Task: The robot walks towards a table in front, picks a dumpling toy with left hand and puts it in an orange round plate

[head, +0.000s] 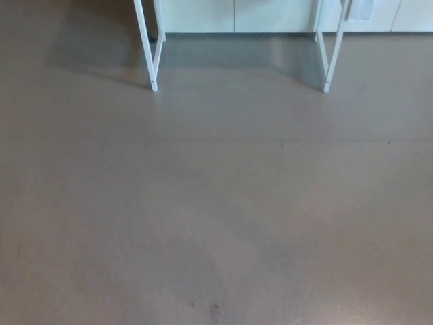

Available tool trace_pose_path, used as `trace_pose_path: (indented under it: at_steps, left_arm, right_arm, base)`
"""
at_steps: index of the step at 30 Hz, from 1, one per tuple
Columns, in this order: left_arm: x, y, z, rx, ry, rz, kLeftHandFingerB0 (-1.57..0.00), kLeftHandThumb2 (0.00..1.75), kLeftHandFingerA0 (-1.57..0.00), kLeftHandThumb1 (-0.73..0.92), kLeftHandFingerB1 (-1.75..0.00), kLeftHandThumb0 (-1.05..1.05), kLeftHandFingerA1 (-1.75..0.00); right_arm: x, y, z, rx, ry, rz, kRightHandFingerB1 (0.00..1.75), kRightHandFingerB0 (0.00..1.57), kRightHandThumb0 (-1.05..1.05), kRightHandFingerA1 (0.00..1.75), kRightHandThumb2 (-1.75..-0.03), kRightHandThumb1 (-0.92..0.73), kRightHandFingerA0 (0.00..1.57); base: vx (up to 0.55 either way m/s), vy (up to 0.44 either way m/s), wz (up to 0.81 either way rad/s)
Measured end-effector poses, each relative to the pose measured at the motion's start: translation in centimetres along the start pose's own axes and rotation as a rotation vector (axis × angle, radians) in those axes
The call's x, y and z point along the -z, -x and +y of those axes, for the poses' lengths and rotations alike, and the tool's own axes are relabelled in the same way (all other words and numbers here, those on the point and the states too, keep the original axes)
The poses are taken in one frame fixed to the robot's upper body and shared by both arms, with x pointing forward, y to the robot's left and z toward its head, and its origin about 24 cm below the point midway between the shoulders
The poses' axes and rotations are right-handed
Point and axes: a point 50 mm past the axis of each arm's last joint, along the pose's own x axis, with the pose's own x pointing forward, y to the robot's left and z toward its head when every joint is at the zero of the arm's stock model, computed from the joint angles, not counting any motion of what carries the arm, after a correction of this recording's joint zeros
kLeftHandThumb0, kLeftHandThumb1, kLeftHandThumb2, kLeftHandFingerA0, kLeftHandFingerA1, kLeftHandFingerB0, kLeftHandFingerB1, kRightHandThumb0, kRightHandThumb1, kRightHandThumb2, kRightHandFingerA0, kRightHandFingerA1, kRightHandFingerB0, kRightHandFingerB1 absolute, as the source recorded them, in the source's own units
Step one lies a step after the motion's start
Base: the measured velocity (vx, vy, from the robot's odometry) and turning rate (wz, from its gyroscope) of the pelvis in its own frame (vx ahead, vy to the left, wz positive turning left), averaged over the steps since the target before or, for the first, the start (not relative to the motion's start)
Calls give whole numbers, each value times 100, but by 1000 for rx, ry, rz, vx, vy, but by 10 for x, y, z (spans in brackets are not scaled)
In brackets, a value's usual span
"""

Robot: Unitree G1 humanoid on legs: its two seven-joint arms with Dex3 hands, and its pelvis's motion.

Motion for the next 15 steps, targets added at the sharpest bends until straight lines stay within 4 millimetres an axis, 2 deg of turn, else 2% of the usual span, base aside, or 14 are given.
trace_pose_path:
  at_steps: [1,2,5,6,7,8,10,15]
  left_arm:
    - [1,0,0,1,-1,1,-27,79,-55,47,-45,-46,-59]
    - [1,0,-1,2,-3,2,-26,79,-55,47,-45,-44,-60]
    - [0,0,-5,14,-6,1,-26,79,-55,47,-45,-44,-60]
    - [-2,-1,-1,3,-9,-4,-35,58,-65,59,-32,-38,-55]
    - [-3,-1,3,-7,-11,-8,-35,58,-65,59,-32,-38,-55]
    - [-5,-1,7,-17,-16,-12,-33,59,-67,61,-32,-37,-57]
    - [-5,-1,7,-20,-23,-11,-33,59,-70,61,-33,-36,-62]
    - [-3,-1,7,-17,-27,-6,-33,58,-69,62,-32,-36,-58]
  right_arm:
    - [0,0,0,-1,0,1,32,35,-39,44,-62,-73,69]
    - [0,0,0,-2,-1,1,44,31,-47,57,-84,-61,63]
    - [1,0,0,-7,-7,2,44,31,-47,57,-84,-61,63]
    - [1,0,4,-20,-10,3,44,30,-46,57,-83,-61,63]
    - [1,0,5,-24,-11,2,44,30,-46,57,-83,-61,63]
    - [1,0,5,-26,-12,1,32,35,-38,43,-61,-73,65]
    - [3,0,6,-33,-14,7,32,34,-38,43,-62,-73,64]
    - [3,0,6,-41,-17,6,32,33,-40,46,-62,-71,69]
  base:
    - [89,153,-13]
    - [123,250,-28]
    - [241,348,-45]
    - [359,217,-2]
    - [240,271,-20]
    - [152,222,-11]
    - [171,151,0]
    - [207,-9,9]
